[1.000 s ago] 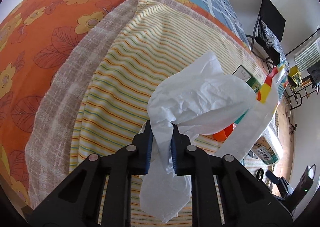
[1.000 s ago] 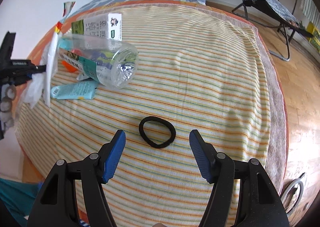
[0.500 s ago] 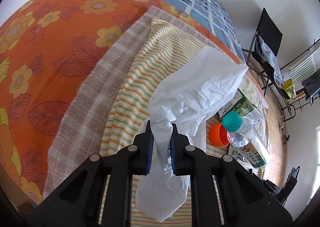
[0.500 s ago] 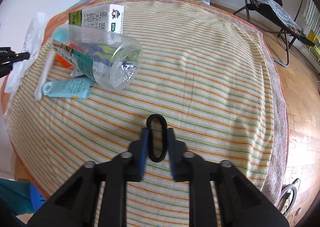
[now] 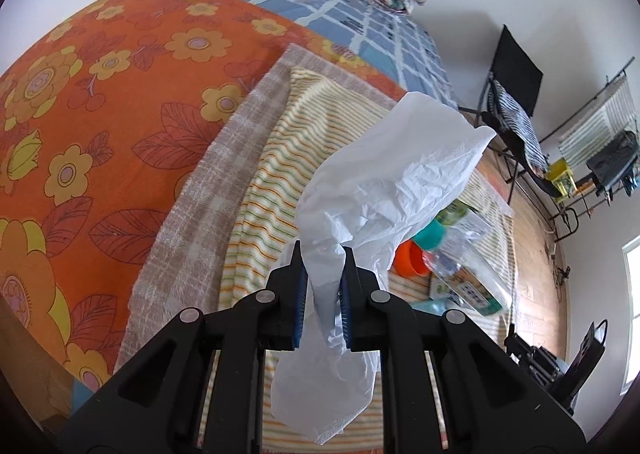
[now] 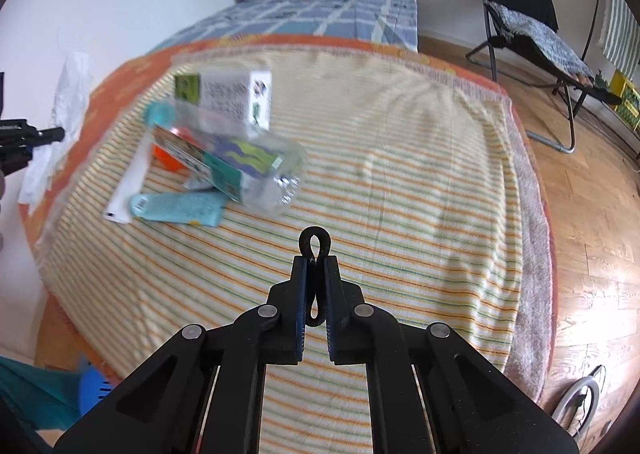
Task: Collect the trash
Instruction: 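Grasp the black hair tie with the right gripper while the left gripper lifts the bag, then lower the bag and hair tie into the blue basket and open both grippers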
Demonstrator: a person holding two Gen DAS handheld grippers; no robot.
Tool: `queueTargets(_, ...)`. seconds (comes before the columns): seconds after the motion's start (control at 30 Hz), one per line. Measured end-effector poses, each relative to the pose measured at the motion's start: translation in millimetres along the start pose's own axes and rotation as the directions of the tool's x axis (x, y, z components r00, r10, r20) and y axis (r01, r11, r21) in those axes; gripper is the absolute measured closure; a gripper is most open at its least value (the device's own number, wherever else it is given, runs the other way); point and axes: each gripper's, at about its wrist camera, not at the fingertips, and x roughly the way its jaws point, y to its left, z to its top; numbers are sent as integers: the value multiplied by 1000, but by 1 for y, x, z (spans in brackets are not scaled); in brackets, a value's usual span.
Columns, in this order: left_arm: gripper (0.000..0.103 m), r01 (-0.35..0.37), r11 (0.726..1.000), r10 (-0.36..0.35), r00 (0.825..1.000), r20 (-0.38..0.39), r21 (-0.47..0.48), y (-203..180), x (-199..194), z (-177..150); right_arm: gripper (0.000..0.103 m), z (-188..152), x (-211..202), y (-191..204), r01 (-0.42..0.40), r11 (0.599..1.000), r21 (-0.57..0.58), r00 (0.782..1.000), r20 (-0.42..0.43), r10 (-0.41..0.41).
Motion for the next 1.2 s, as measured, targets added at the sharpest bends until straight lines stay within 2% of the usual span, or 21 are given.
queueTargets(0.3, 90, 48, 995, -50, 999, 11, 86, -27, -35, -31, 97, -4, -53, 18, -48, 998, -27, 994, 95, 50)
queueTargets(0.6, 90, 77, 981, -70, 997, -42, 179, -41, -52, -86, 97, -27, -92, 47, -98, 992, -76, 982, 153, 109)
queueTargets(1.0, 90, 141, 967, -112, 983, -143, 212, -45, -63, -163, 97, -76, -111, 79, -196, 976, -94, 970, 130, 207)
queueTargets(1.2, 90, 140, 956, -83, 972, -219, 259, -50, -50, -205, 97, -99, -109, 84, -215, 974, -77, 970, 98, 222)
